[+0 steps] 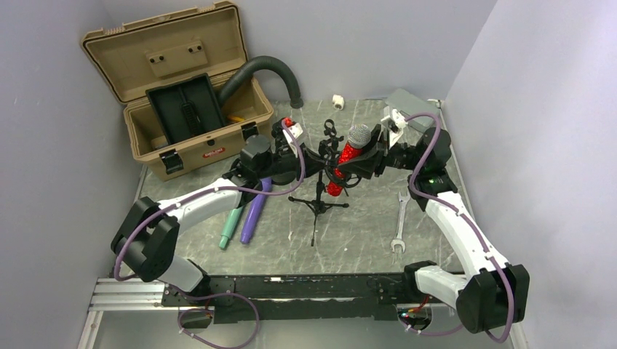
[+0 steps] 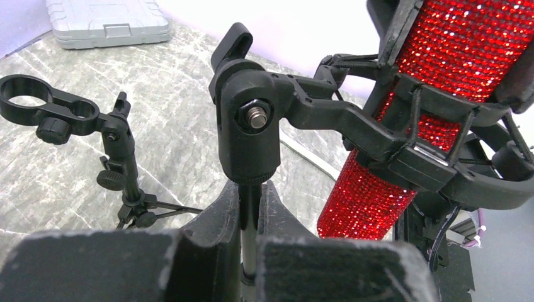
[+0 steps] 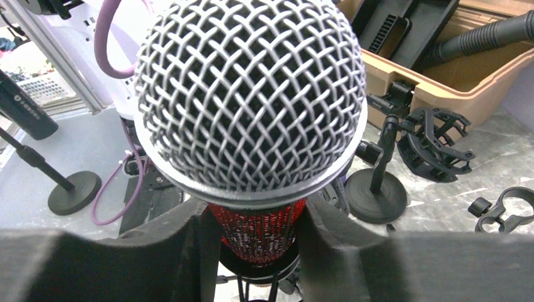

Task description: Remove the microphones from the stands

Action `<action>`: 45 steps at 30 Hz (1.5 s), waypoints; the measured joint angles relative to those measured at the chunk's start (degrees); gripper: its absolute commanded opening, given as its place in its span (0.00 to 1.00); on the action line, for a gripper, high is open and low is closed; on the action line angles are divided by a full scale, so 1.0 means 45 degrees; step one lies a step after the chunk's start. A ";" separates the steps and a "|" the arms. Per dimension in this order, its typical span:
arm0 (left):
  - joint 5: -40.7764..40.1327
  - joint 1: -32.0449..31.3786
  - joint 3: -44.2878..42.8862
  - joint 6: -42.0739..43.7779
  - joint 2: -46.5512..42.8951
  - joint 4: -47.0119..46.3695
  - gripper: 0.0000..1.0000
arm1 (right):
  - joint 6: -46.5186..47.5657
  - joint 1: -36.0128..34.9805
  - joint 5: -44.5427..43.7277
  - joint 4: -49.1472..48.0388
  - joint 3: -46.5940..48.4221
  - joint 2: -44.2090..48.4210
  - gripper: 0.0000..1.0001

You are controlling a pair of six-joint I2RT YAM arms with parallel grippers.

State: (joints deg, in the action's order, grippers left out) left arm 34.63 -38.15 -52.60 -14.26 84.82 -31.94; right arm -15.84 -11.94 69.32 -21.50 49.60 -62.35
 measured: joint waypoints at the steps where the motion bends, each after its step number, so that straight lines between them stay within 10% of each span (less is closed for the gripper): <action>1: -0.0005 0.0000 0.0000 0.0005 0.0019 -0.0039 0.00 | 0.0000 0.0000 0.0000 -0.0029 0.0000 0.0015 0.14; 8: -0.0005 -0.0044 0.0010 0.0049 0.0044 -0.0141 0.00 | -0.0126 0.0015 -0.0010 -0.0034 -0.0005 0.0165 0.00; 45: -0.0029 -0.0189 0.0962 0.0787 0.0044 -0.2055 0.00 | 0.2851 0.0112 0.0228 0.4799 0.2341 0.0515 0.00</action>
State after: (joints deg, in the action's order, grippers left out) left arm 34.50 -39.00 -48.27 -10.72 85.01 -41.19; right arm -3.01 -11.44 70.35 0.10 60.14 -60.03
